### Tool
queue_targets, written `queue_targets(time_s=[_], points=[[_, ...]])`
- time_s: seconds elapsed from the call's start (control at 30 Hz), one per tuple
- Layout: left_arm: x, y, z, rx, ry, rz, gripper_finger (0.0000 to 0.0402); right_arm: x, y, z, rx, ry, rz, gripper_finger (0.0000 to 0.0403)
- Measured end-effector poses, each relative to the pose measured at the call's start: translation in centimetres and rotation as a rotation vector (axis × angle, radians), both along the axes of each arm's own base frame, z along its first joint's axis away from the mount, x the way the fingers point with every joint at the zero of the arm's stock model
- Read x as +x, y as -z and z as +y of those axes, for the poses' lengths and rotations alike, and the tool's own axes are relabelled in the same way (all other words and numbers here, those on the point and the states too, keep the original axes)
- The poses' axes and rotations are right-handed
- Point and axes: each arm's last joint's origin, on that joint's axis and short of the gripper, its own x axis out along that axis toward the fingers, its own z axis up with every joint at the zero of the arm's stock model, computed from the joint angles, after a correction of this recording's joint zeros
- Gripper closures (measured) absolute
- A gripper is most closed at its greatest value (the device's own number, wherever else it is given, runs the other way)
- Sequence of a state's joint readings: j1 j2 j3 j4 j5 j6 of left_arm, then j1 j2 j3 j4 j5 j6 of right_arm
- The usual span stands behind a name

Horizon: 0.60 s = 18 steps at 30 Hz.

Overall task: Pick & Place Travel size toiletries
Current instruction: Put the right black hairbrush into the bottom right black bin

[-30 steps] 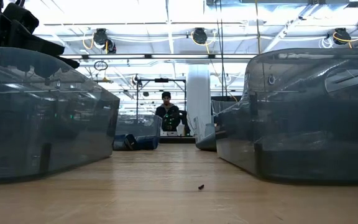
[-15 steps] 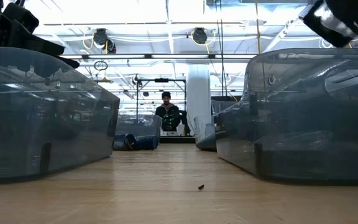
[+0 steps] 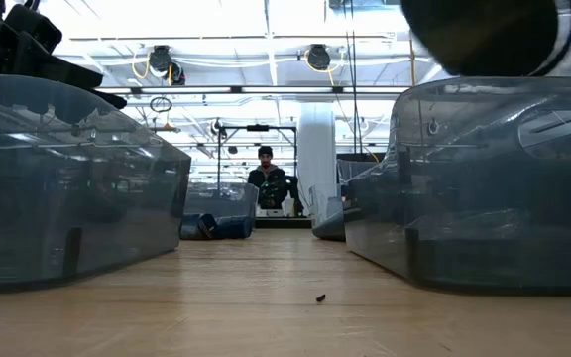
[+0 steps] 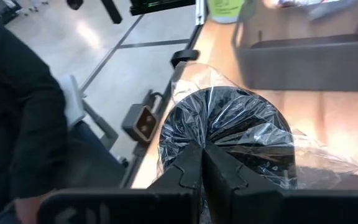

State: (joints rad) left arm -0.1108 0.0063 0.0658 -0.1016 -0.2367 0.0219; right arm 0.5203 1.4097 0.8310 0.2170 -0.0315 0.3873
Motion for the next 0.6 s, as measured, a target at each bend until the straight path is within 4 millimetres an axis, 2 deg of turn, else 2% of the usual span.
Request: queue_targets(time_s=[0.6], points=[[0.0,0.0,0.0,0.000,0.000,0.000,0.0007,1.0,0.9,-3.1,-0.067,0.098,0.086,0.0403]])
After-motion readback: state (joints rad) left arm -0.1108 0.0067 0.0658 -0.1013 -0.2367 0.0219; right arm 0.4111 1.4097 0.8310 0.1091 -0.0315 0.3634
